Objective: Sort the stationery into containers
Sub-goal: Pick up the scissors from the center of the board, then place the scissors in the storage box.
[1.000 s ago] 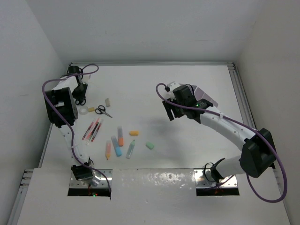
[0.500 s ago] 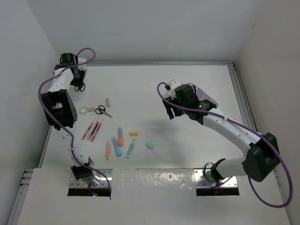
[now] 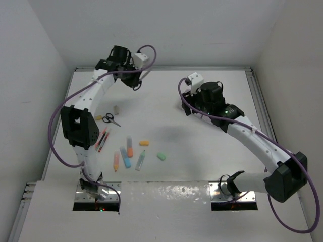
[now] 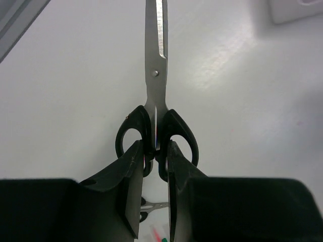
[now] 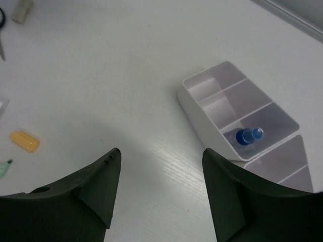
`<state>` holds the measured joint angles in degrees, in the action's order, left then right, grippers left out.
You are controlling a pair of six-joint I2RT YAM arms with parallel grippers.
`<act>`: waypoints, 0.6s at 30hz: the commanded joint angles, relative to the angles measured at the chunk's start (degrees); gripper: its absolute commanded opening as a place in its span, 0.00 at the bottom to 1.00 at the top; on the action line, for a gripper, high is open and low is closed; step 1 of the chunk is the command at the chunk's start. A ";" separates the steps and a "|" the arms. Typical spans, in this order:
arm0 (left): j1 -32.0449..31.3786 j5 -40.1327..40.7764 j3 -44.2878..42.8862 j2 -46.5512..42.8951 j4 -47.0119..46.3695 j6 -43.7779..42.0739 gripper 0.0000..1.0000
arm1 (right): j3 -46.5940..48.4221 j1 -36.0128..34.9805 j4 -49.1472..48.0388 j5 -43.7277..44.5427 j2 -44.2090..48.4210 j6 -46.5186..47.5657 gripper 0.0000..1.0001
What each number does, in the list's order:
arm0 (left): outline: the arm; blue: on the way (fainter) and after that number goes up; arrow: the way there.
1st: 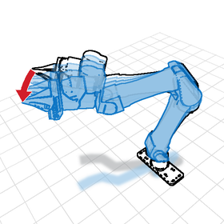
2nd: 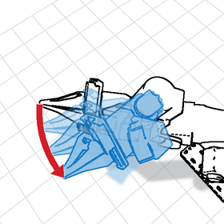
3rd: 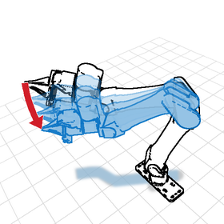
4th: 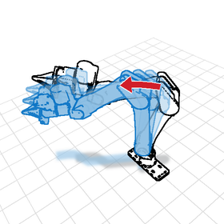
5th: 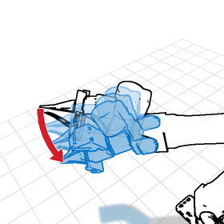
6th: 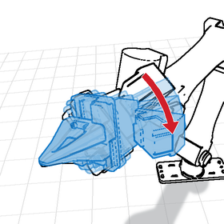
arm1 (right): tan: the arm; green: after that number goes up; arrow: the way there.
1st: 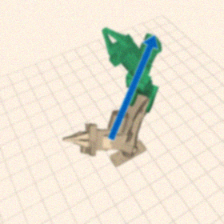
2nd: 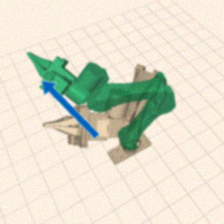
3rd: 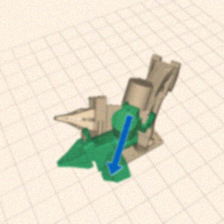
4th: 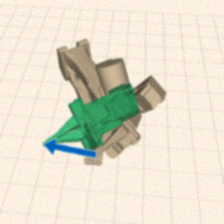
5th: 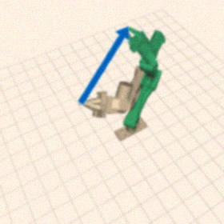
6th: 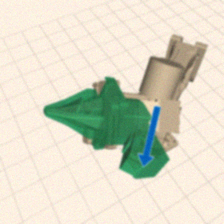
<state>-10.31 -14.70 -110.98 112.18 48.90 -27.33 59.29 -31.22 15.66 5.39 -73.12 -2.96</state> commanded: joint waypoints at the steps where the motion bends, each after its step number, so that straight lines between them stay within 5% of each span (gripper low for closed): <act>1: -4.96 -3.86 2.95 -8.19 -1.70 -4.64 0.00 | 6.09 2.56 -8.79 -4.93 1.14 -2.37 0.63; 4: -10.08 0.01 4.46 -8.04 0.04 -8.25 0.00 | 8.82 3.71 -11.43 -7.58 -0.26 -1.46 0.63; 11: -15.18 -0.68 4.19 -8.82 7.25 -20.38 0.00 | 6.90 5.99 -6.71 -21.19 0.96 25.78 0.78; 18: -20.01 18.37 18.85 -16.97 -2.30 -36.72 0.00 | 12.79 15.40 1.48 -31.22 1.14 19.57 0.79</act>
<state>-28.84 -6.02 -96.51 101.51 52.29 -53.32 68.49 -18.70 15.16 -18.39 -72.97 16.51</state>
